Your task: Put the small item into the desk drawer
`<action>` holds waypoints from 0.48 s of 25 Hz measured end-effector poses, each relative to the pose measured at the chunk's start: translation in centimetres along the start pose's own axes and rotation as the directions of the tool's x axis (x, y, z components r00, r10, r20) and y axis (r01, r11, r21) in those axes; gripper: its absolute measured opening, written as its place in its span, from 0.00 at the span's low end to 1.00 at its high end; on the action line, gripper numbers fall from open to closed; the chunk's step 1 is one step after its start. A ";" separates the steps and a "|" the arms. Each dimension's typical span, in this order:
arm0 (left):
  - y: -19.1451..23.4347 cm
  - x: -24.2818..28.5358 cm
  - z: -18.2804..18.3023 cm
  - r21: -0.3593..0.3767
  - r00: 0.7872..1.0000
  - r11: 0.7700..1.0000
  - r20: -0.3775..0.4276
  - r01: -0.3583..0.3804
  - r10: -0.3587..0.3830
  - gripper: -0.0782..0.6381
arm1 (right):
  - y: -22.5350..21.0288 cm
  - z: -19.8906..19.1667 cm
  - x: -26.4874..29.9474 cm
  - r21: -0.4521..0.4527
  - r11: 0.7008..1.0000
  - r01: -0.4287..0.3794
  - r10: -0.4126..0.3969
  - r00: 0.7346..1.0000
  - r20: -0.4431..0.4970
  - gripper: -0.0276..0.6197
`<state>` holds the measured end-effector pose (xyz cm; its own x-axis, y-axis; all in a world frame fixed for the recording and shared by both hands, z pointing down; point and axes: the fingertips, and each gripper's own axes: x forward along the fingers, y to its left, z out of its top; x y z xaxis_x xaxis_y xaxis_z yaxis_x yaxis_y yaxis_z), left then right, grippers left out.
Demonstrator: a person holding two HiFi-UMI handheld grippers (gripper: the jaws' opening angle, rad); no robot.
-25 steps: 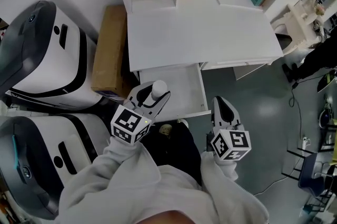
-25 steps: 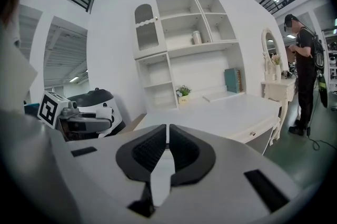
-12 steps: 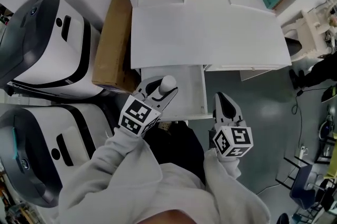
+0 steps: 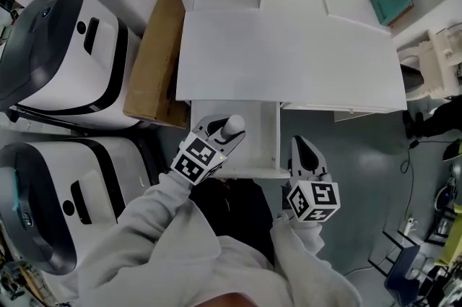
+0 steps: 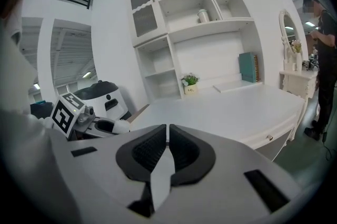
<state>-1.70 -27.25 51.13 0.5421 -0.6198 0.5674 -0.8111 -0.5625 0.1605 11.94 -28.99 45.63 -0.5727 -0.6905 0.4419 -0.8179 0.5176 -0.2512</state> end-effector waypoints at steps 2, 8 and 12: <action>0.1 1.3 -1.2 0.006 0.999 1.000 -0.047 0.013 -0.013 0.38 | -0.4 -0.4 0.4 0.001 1.000 -0.004 0.004 1.000 -0.012 0.10; 0.7 5.6 -5.1 0.013 0.983 1.000 -0.183 0.027 -0.024 0.38 | -1.8 -2.1 1.2 0.028 1.000 -0.006 0.008 0.999 -0.054 0.11; 1.5 8.2 -7.3 0.009 0.968 0.999 -0.251 0.032 -0.028 0.38 | -2.3 -2.2 1.7 0.057 0.998 -0.013 0.016 0.999 -0.052 0.10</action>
<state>-0.07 -29.14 61.90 0.4925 -0.4465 0.7470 -0.7916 -0.5866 0.1712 12.96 -30.19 48.83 -0.5823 -0.6548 0.4819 -0.8120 0.4973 -0.3055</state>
